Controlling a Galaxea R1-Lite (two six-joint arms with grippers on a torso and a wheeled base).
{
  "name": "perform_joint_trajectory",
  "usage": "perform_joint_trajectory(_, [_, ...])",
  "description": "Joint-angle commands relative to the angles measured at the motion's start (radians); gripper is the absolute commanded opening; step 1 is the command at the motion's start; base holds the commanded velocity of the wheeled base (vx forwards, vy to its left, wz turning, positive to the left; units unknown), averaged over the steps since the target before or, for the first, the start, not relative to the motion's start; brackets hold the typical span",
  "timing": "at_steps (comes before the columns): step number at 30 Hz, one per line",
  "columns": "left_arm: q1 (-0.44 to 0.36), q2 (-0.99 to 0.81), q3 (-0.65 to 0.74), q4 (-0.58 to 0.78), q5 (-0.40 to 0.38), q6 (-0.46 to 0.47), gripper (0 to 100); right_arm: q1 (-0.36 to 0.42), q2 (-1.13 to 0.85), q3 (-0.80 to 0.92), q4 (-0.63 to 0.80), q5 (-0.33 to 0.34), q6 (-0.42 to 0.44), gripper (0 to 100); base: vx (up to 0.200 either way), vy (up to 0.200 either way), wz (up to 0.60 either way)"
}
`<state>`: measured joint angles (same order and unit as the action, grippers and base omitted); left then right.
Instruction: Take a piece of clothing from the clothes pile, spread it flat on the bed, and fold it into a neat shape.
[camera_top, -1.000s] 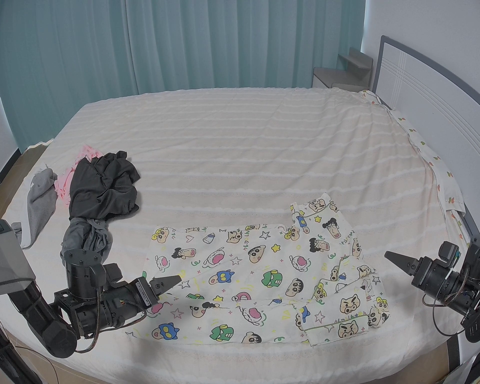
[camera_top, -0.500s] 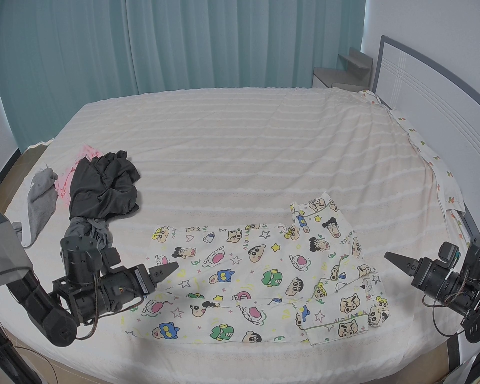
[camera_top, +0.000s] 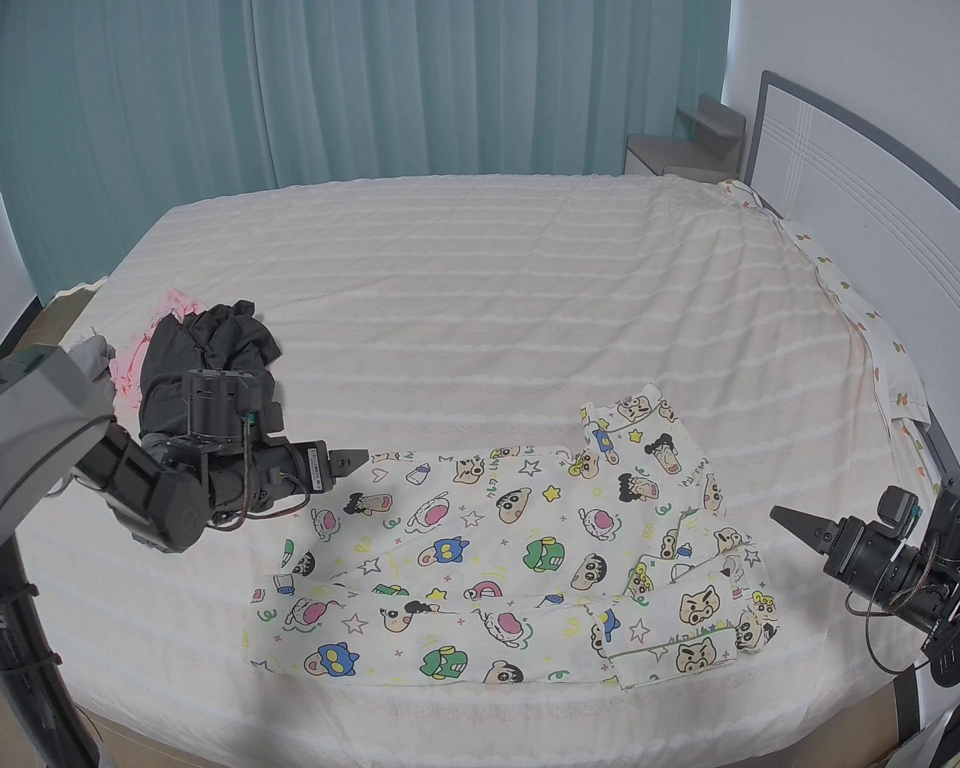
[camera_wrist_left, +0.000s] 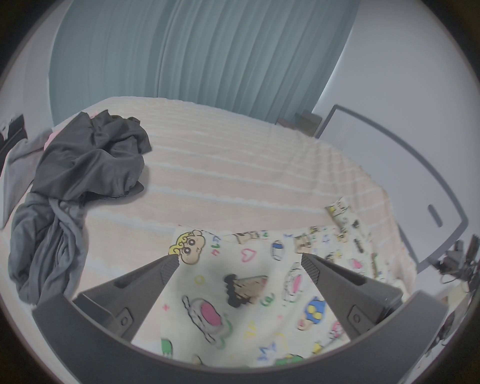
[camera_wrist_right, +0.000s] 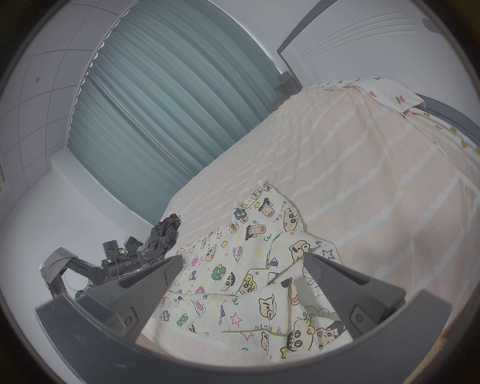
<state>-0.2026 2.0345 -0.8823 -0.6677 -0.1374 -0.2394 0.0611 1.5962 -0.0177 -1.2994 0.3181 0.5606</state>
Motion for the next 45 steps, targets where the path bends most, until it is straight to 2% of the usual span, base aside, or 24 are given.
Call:
perform_joint_trajectory(1, [0.026, 0.259, -0.195, 0.076, 0.05, 0.078, 100, -0.004, 0.015, 0.013, -0.001, 0.004, 0.001, 100, 0.0, 0.0, 0.0])
perform_joint_trajectory(8, [0.028, 0.316, -0.265, 0.069, 0.067, 0.072, 100, 0.002, 0.018, 0.015, 0.002, 0.006, -0.001, 100, 0.0, 0.0, 0.0])
perform_joint_trajectory(25, [0.032, 0.305, -0.271, 0.066, 0.061, 0.052, 100, 0.005, 0.033, 0.015, 0.002, 0.004, -0.002, 100, 0.0, 0.0, 0.0])
perform_joint_trajectory(26, [0.032, 0.305, -0.273, 0.066, 0.061, 0.038, 0, 0.005, 0.041, 0.015, 0.002, 0.004, -0.004, 100, 0.0, 0.0, 0.0])
perform_joint_trajectory(39, [0.06, 0.254, -0.257, 0.066, 0.064, -0.006, 0, 0.005, 0.114, -0.004, -0.005, 0.003, -0.007, 100, 0.0, 0.0, 0.0])
perform_joint_trajectory(45, [0.064, 0.187, -0.221, 0.068, 0.073, -0.005, 0, -0.003, 0.291, -0.237, 0.009, -0.002, -0.022, 100, 0.0, 0.0, 0.0])
